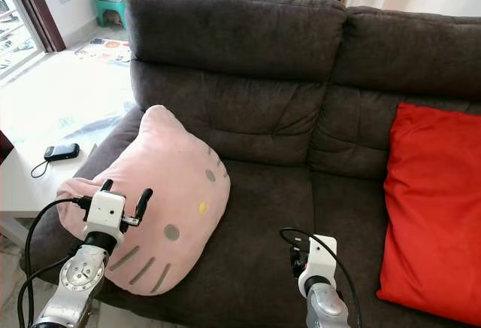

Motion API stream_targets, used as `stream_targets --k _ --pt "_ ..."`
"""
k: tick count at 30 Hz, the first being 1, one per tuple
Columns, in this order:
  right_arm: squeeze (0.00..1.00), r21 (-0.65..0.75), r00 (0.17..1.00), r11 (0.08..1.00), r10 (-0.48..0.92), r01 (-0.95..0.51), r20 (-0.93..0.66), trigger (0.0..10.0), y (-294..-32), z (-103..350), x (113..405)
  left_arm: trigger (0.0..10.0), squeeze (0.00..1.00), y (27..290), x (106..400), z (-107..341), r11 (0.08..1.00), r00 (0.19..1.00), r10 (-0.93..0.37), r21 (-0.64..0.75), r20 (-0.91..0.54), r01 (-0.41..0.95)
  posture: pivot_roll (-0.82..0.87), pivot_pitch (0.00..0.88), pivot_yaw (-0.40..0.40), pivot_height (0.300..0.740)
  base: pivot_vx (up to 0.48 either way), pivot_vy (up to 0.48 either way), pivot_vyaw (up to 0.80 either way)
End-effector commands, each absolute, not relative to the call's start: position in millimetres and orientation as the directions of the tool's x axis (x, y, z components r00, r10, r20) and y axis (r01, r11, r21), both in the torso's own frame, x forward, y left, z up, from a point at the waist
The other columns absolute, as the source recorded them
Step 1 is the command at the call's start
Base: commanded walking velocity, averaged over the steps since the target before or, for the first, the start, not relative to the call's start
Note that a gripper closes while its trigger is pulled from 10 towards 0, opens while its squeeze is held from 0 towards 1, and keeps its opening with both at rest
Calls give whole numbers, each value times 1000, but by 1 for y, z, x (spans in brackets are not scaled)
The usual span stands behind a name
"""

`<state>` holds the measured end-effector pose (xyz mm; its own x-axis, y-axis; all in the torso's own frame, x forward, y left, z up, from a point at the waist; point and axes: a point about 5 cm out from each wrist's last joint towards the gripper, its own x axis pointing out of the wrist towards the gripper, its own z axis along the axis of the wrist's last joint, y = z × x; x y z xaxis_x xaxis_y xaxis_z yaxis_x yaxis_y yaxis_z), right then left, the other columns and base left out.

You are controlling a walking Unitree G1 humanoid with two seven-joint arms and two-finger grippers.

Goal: Move the pillow to the sofa from floor

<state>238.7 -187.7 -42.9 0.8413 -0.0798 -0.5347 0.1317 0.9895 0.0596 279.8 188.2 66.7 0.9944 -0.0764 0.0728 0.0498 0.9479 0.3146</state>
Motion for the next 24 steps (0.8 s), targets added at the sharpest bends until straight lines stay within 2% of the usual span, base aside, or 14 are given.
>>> stream_targets --k 1,24 --pt "0 55 836 990 -79 129 -543 10000 -189 -45 235 10000 0 188 279 64 945 995 -78 323 67 52 65 0 -31 740 -281 0 0" --pt "0 52 836 990 -85 134 -543 10000 -190 -44 237 10000 0 187 281 63 947 995 -68 319 67 44 65 16 -34 740 -274 0 0"
